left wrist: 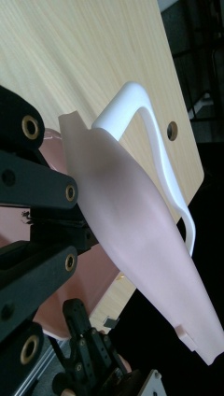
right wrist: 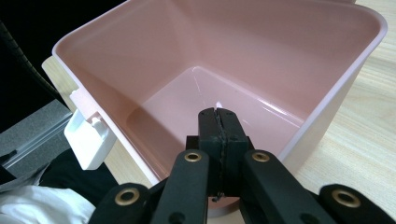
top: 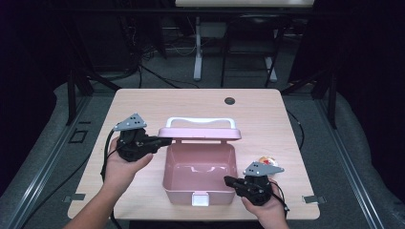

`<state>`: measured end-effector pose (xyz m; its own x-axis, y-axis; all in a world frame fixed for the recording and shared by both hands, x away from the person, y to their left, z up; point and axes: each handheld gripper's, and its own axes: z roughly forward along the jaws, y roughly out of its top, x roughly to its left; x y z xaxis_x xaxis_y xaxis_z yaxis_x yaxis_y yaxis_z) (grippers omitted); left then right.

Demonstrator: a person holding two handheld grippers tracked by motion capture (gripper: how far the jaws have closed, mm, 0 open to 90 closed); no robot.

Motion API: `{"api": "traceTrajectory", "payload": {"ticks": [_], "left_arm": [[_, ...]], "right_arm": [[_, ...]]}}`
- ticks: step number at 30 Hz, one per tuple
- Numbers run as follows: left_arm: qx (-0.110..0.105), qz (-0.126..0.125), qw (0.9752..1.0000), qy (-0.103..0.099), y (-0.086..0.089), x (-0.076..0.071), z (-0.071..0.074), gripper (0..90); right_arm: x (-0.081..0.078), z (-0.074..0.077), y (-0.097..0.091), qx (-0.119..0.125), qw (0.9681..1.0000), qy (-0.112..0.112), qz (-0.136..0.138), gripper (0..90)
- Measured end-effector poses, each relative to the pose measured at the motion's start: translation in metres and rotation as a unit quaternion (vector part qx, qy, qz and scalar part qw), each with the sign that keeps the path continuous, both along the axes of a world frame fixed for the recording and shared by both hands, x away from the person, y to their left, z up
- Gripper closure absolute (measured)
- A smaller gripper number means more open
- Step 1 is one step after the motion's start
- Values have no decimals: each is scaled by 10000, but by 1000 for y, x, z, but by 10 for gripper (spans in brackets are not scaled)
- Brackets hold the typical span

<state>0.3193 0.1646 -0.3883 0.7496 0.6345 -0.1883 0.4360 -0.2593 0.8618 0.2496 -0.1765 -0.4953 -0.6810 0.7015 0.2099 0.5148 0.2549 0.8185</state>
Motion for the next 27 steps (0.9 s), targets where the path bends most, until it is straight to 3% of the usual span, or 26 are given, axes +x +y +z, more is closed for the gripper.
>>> {"api": "traceTrajectory", "payload": {"ticks": [27], "left_arm": [[12, 291, 9996, 66, 2, 25, 0, 897]], "right_arm": [[-1, -2, -1, 91, 9999, -64, -7, 900]]}}
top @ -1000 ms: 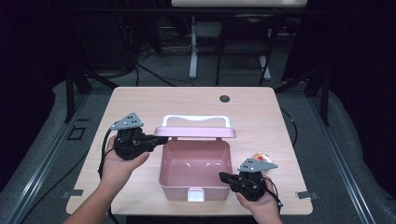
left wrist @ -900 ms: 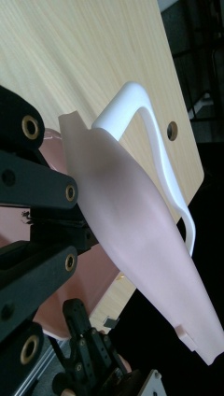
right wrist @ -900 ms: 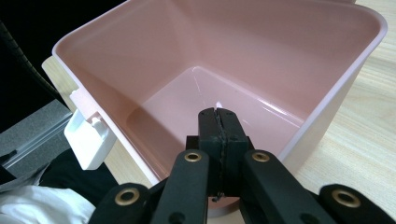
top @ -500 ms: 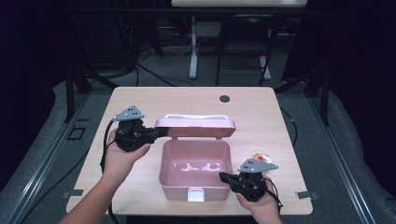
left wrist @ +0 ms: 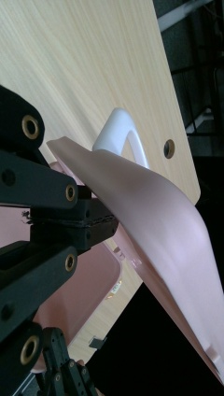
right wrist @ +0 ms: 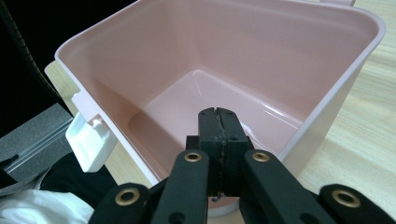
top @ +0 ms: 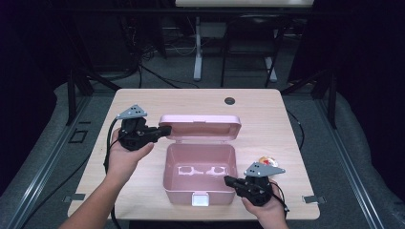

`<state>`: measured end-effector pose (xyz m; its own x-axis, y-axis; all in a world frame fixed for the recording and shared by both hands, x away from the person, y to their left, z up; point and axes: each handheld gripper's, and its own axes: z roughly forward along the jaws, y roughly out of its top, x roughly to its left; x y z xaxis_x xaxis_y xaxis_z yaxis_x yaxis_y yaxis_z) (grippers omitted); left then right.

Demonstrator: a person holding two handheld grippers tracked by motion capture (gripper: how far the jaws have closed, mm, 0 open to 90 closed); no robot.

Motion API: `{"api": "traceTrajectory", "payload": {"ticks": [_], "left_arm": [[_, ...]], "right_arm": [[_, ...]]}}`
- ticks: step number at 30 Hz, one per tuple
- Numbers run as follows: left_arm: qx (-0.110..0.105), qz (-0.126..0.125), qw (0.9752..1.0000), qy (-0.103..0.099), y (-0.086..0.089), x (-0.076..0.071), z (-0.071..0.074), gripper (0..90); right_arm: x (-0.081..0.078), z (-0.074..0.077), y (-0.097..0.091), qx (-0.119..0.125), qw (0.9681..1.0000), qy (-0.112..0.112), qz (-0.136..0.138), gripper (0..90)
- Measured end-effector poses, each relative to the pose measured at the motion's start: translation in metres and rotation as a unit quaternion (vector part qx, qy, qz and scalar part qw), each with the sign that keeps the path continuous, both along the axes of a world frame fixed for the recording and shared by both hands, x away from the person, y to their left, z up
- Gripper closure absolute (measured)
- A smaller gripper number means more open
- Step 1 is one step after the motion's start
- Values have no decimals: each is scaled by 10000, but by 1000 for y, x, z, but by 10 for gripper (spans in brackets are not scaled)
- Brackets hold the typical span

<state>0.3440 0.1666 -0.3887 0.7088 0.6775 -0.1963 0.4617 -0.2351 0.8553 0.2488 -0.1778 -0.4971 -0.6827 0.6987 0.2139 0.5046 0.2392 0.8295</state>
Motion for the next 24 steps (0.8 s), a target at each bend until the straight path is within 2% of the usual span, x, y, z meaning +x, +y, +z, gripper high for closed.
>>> {"api": "traceTrajectory", "payload": {"ticks": [24], "left_arm": [[41, 141, 9999, -4, 4, 5, -1, 897]], "right_arm": [[0, -1, -1, 49, 10000, -54, -2, 900]]}}
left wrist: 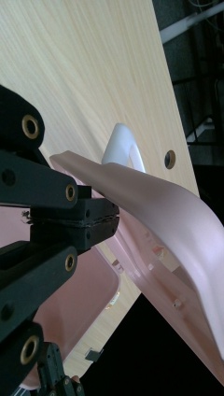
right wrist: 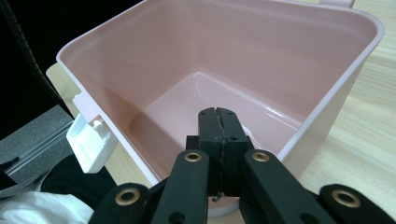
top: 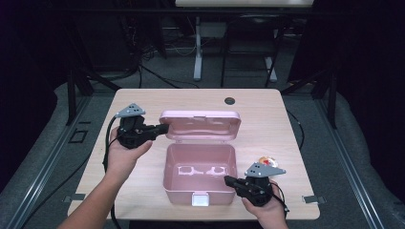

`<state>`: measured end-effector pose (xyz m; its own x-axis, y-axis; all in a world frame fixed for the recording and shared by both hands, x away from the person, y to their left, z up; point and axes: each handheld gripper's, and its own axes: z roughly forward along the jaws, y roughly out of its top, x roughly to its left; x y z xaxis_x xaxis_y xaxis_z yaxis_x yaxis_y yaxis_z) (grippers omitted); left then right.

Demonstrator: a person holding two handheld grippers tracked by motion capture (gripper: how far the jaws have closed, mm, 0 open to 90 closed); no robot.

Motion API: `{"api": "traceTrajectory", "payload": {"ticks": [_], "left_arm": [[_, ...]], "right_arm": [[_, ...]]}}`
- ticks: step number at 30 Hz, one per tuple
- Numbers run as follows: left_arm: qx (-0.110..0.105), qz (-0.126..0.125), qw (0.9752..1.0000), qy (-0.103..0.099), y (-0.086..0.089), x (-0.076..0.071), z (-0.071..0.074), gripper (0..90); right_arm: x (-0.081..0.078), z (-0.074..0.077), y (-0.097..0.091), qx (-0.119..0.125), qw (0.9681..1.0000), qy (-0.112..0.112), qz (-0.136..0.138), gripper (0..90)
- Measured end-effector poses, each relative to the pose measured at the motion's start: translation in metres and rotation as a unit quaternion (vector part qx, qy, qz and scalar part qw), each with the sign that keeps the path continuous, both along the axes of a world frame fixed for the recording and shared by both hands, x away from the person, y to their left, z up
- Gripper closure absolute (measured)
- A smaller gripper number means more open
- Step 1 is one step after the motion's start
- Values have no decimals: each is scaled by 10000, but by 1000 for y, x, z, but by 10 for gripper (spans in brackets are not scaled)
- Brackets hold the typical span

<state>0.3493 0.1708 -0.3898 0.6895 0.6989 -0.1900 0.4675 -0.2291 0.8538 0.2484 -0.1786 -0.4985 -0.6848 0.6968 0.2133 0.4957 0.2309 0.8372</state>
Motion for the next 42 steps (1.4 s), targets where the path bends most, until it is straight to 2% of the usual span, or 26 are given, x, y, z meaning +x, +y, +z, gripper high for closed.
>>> {"api": "traceTrajectory", "payload": {"ticks": [9, 19, 27, 42], "left_arm": [[-18, 49, 10000, 18, 0, 3, -1, 896], [57, 59, 9999, 81, 0, 7, -4, 897], [4, 154, 9998, 96, 1, 11, -7, 897], [78, 220, 9996, 171, 3, 15, -14, 896]], "right_arm": [[-1, 0, 1, 6, 10000, -30, -21, 900], [-1, 0, 1, -59, 10000, -31, -20, 900], [-1, 0, 1, -51, 10000, -58, -19, 900], [-2, -1, 1, -54, 9999, -98, -11, 900]]}}
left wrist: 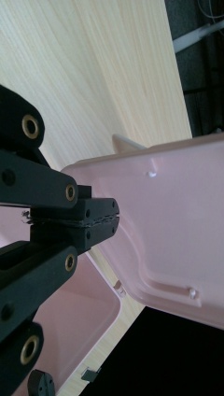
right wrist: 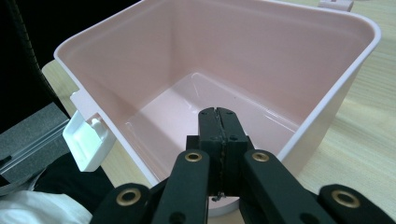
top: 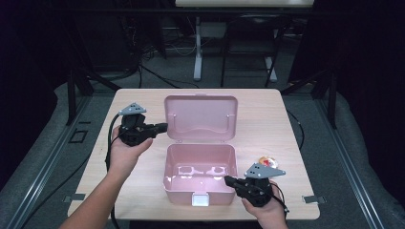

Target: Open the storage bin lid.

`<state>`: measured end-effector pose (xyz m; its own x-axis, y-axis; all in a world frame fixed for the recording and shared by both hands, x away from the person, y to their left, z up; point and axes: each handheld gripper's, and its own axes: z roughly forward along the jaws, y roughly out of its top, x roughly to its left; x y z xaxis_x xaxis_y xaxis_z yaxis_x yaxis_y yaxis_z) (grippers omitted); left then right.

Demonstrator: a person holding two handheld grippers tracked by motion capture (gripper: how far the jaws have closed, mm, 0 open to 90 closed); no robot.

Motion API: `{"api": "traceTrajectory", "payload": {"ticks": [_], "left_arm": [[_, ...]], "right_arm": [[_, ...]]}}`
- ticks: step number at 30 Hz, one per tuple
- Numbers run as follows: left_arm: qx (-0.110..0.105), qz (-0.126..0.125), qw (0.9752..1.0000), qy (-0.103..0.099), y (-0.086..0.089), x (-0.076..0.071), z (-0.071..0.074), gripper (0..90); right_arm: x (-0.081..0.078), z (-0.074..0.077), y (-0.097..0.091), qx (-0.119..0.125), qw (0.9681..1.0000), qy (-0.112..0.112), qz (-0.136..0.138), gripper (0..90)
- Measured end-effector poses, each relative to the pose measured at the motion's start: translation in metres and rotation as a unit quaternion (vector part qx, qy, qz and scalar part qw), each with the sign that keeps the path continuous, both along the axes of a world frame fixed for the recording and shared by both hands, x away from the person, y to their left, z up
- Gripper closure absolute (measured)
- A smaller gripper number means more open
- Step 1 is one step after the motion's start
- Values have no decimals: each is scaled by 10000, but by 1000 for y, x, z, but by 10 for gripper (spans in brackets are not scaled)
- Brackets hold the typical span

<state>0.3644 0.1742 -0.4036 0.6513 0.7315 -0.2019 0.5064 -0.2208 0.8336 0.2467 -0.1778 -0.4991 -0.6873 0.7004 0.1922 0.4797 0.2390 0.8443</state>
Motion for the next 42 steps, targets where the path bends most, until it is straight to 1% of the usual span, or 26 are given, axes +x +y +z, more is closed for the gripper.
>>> {"api": "traceTrajectory", "payload": {"ticks": [8, 10, 12, 13, 16, 18, 21, 24, 28, 31, 32, 33, 35, 36, 40, 41, 42], "left_arm": [[28, 51, 9999, 89, 4, 2, -4, 896], [30, 62, 9999, 107, 4, 2, -7, 897], [35, 33, 9999, 139, 4, 1, -11, 896], [50, 24, 9999, 151, 4, 1, -13, 896], [39, 2, 9998, 194, 4, -2, -19, 895], [77, -15, 9997, 227, 5, -3, -23, 893], [124, -12, 9997, 198, 8, -8, -28, 891], [109, -17, 9998, 192, 11, -13, -32, 884], [186, -87, 9997, 162, 15, -21, -38, 852], [80, -107, 9998, 164, 18, -25, -42, 832], [57, -133, 9997, 209, 19, -26, -44, 824], [53, -121, 9997, 206, 19, -26, -46, 819], [121, -117, 9997, 187, 20, -28, -48, 810], [120, -117, 9997, 169, 20, -30, -49, 804], [145, -204, 9994, 222, 20, -33, -50, 745], [232, -209, 9994, 141, 18, -37, -52, 736], [247, -231, 9994, 115, 17, -39, -54, 728]], "right_arm": [[0, 0, 0, 12, 10000, 3, 7, 900], [0, 0, 0, -12, 10000, -18, -8, 900], [1, 0, -1, 26, 10000, 30, 28, 900], [0, 0, -1, -18, 10000, -6, 9, 900], [1, 0, 0, 3, 10000, 9, 10, 900], [0, 0, 0, 4, 10000, 5, 10, 900], [1, 0, -1, 29, 10000, 12, 19, 900], [0, 0, 0, -3, 10000, -38, 16, 900], [0, 0, 0, -7, 10000, -54, 16, 900], [1, 0, 0, 23, 10000, 21, 39, 900], [2, 1, 0, 38, 10000, 43, 40, 900], [2, 1, 0, 30, 10000, 49, 39, 900], [3, 2, 0, 15, 10000, 40, 31, 900], [3, 2, 1, 4, 10000, 61, 26, 900], [2, 3, 2, -36, 10000, 20, 39, 880], [2, 3, 2, -50, 10000, 21, 51, 874], [2, 4, 2, -59, 10000, 29, 58, 870]]}}
